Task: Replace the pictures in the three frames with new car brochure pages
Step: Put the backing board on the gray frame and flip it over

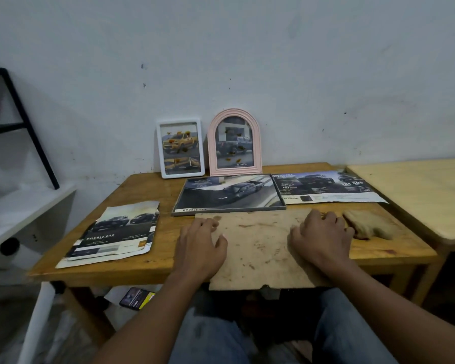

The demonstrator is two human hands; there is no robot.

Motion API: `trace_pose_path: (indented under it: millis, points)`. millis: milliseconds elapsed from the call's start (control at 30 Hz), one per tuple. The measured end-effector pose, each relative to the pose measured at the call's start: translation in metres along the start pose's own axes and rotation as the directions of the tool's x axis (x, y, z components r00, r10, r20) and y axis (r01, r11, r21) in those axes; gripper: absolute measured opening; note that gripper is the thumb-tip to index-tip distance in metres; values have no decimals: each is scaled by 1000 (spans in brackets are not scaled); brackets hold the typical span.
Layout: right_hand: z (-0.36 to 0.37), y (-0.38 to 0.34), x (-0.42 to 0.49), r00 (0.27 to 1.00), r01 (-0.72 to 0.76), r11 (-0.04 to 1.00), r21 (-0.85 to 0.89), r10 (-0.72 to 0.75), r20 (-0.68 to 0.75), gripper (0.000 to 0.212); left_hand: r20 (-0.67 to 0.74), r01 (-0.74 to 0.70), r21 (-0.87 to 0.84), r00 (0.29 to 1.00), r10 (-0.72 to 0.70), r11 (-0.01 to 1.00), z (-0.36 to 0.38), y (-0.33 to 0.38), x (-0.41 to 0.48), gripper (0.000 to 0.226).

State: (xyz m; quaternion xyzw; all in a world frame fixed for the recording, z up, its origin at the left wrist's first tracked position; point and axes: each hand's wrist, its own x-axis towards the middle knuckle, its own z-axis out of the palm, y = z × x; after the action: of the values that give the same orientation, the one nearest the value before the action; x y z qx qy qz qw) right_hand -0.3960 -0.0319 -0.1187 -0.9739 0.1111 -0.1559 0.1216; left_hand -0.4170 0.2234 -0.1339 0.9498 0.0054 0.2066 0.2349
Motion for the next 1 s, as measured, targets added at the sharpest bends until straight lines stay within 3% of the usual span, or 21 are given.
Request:
trace_pose_path:
  millis: [300, 400, 600, 1000]
  points:
    - [-10, -25, 8, 988, 137, 934, 331, -104, -114, 27, -144, -84, -14, 986, 81, 996, -11, -12, 21, 30]
    - [-11, -43, 36, 986, 168, 937, 307, -158, -56, 32, -118, -95, 35, 988, 99, 995, -24, -23, 53, 35]
    - [-3, -80, 98, 983, 148, 958, 247, -170, 71, 35, 19, -4, 12, 1000, 4, 1000, -24, -38, 123, 40]
    - [54, -115, 181, 974, 150, 987, 59, -158, 164, 45, 171, 55, -52, 984, -46, 997, 19, -76, 206, 52]
